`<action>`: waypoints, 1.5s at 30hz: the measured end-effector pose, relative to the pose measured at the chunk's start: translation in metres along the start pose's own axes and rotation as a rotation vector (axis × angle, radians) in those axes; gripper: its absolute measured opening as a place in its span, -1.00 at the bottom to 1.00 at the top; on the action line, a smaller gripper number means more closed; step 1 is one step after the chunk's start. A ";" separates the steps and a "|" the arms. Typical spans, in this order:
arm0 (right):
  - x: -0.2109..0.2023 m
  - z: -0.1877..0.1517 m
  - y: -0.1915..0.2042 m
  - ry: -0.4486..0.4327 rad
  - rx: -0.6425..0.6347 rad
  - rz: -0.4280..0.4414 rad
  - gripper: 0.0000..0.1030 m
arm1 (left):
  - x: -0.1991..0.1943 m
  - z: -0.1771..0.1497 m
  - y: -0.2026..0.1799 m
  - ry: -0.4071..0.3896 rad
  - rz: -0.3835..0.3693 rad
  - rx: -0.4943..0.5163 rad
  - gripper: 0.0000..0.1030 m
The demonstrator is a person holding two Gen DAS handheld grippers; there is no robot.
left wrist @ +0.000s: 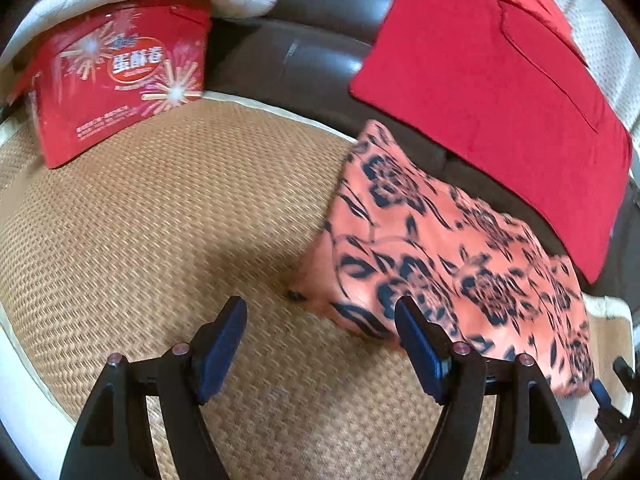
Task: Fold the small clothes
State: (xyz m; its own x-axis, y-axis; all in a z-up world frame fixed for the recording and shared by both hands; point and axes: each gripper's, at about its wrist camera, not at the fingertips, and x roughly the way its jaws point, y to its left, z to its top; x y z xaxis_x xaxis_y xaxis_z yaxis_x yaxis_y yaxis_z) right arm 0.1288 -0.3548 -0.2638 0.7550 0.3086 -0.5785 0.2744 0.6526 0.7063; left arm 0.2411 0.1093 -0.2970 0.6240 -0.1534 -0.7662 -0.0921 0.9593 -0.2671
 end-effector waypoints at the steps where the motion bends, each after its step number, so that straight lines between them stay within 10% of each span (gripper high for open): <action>1: -0.001 0.001 0.000 -0.007 -0.008 -0.002 0.25 | 0.001 0.003 0.001 -0.015 0.019 0.000 0.49; 8: 0.021 0.012 0.019 -0.031 -0.082 -0.001 0.26 | 0.034 0.016 -0.014 -0.023 0.183 0.130 0.49; 13: 0.056 0.017 0.005 0.069 -0.003 -0.040 0.26 | 0.044 0.014 -0.013 0.056 0.164 0.145 0.49; 29: -0.015 0.009 -0.092 0.049 0.345 0.038 0.25 | 0.035 -0.007 0.006 0.225 -0.314 -0.183 0.50; 43: 0.053 0.028 -0.061 -0.072 0.347 0.011 0.25 | 0.073 -0.022 -0.026 0.221 -0.454 -0.472 0.49; 45: 0.057 0.028 -0.052 -0.100 0.297 -0.043 -0.21 | 0.073 -0.023 -0.020 0.203 -0.453 -0.507 0.27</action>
State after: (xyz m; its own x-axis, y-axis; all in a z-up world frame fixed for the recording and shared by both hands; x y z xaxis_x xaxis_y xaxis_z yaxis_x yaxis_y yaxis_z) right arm 0.1738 -0.3903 -0.3217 0.7897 0.2060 -0.5779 0.4583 0.4282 0.7789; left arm 0.2710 0.0731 -0.3610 0.5337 -0.5997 -0.5963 -0.2388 0.5695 -0.7865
